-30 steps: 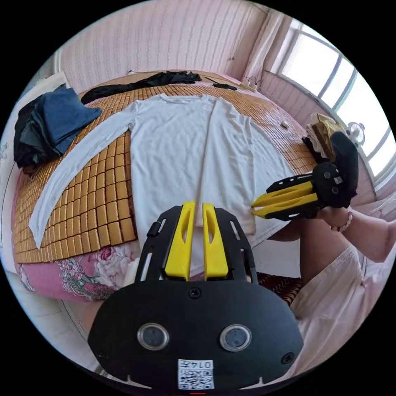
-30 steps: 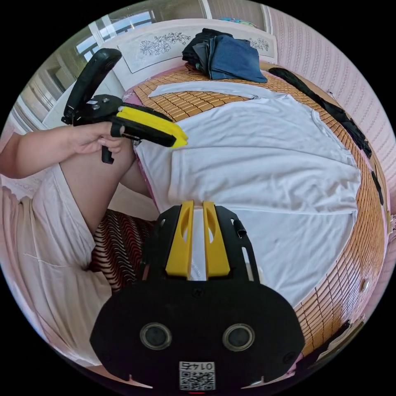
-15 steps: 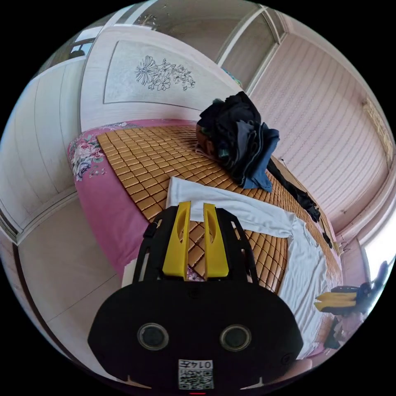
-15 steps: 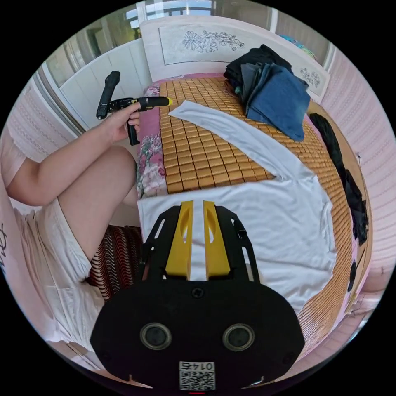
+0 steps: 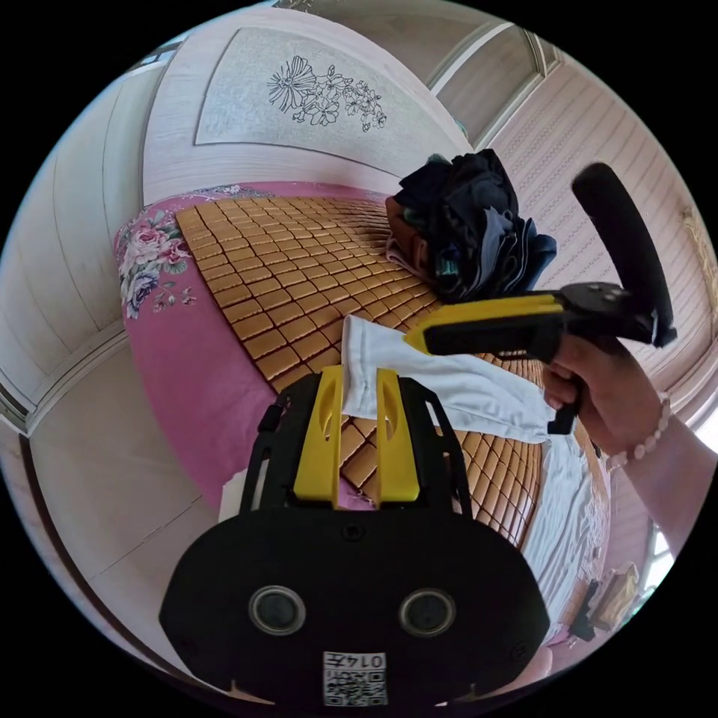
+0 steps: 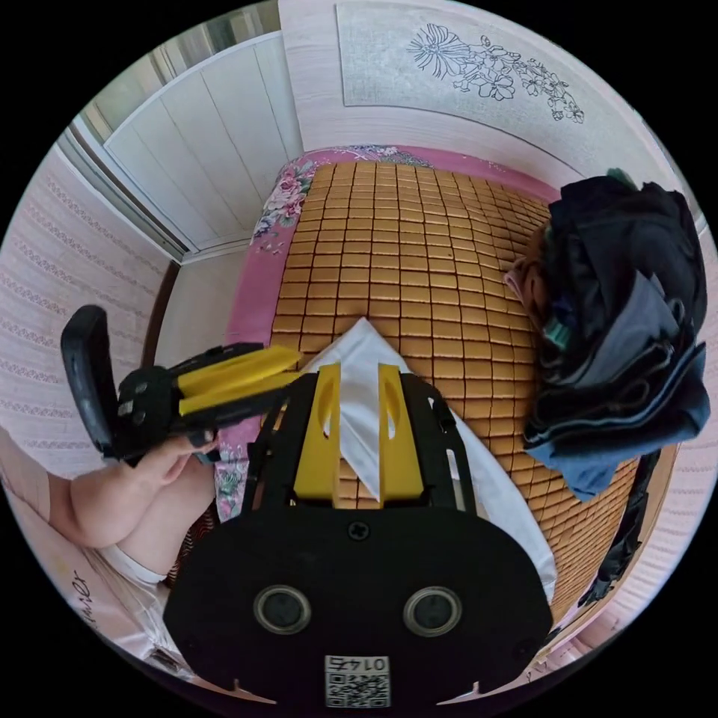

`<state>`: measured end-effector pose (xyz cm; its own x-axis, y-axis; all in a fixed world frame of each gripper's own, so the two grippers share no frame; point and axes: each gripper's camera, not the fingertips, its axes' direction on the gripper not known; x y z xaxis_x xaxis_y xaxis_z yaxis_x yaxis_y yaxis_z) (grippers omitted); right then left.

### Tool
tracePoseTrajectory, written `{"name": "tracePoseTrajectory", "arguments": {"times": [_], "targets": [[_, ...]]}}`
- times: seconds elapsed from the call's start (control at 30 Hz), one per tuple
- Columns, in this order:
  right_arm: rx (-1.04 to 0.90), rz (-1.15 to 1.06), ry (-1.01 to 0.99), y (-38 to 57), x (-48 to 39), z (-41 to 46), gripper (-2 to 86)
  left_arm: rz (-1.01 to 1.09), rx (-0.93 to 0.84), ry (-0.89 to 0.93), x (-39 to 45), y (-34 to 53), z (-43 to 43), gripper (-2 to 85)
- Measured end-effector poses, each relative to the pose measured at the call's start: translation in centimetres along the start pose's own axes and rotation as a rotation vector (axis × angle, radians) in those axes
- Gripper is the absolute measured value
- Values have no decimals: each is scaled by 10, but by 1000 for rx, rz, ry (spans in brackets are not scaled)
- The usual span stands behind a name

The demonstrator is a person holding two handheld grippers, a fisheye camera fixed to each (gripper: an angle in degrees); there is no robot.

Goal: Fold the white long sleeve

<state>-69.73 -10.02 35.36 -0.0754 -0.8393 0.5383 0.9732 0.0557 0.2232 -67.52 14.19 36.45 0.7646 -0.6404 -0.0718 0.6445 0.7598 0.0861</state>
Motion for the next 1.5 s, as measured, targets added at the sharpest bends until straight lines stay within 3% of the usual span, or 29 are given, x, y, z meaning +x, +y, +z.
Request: {"name": "tracePoseTrajectory", "arguments": {"times": [0.1, 0.27, 0.43, 0.53, 0.73, 1.13, 1.37, 1.5], "targets": [[-29, 3, 9, -16, -2, 23, 83, 31, -91, -8, 1, -5, 14, 69], [-15, 48, 40, -9, 2, 39, 55, 36, -70, 20, -10, -5, 15, 44], [-20, 116, -77, 13, 23, 34, 9, 55, -74, 52, -6, -6, 10, -2], [112, 187, -121, 52, 42, 3, 2, 119, 0, 64, 9, -6, -3, -7], [386, 327, -251, 186, 85, -85, 3, 352, 93, 302, 79, 0, -30, -9], [730, 568, -8, 499, 118, -270, 4, 788, 208, 635, 323, 12, -124, -9], [944, 607, 214, 693, 35, -349, 5, 1107, 207, 879, 461, 76, -193, -8], [865, 804, 279, 806, -37, -312, 5, 1306, 90, 976, 502, 171, -192, -6]]}}
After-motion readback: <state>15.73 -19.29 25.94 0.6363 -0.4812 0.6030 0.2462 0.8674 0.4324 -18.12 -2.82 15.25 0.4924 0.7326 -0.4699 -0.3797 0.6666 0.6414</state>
